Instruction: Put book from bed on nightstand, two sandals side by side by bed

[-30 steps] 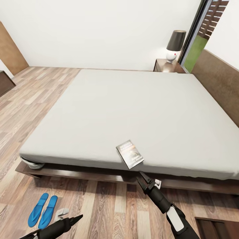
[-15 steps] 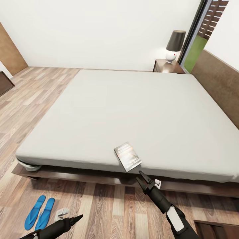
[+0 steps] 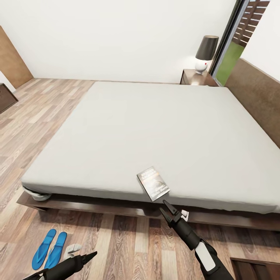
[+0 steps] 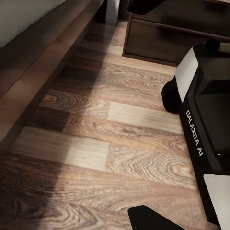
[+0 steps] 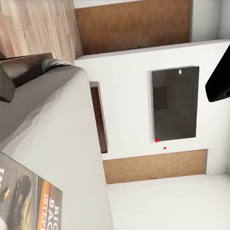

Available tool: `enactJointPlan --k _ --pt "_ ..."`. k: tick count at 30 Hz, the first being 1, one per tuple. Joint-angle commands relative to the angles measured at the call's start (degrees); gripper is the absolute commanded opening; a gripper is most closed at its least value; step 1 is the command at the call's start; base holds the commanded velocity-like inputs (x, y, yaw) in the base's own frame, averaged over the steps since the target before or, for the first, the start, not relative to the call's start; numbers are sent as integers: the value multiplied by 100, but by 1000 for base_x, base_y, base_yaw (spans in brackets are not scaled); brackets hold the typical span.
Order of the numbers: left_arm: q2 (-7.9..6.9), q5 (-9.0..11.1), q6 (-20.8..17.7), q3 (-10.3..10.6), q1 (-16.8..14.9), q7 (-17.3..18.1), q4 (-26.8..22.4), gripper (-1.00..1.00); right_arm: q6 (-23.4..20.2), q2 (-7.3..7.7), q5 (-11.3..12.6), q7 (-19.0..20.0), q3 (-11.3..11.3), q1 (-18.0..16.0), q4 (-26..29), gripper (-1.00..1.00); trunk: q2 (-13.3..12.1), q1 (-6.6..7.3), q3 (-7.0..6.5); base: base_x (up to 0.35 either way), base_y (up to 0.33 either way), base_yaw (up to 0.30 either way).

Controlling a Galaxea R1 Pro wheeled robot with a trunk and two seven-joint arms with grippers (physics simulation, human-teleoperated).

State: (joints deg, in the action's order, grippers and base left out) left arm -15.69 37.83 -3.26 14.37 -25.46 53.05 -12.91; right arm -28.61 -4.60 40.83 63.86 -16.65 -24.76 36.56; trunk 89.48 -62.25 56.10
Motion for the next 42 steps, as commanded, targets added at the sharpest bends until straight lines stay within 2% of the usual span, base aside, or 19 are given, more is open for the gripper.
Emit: enactJointPlan --k 1,14,36,42 --pt "-4 58 -34 39 -2 13 -1 100 -48 -6 3 13 -23 -3 1 100 2 0 3 0 6 0" --pt "-4 58 -34 39 -2 13 -1 100 -48 -6 3 13 -23 -4 1 100 2 0 3 0 81 0" --pt "-4 58 -34 39 -2 13 -1 100 -48 -6 3 13 -23 -3 1 100 2 0 3 40 5 0" --pt "-4 58 -34 39 -2 13 -1 100 -48 -6 3 13 -23 -2 2 100 242 -131 111 0 0 0"
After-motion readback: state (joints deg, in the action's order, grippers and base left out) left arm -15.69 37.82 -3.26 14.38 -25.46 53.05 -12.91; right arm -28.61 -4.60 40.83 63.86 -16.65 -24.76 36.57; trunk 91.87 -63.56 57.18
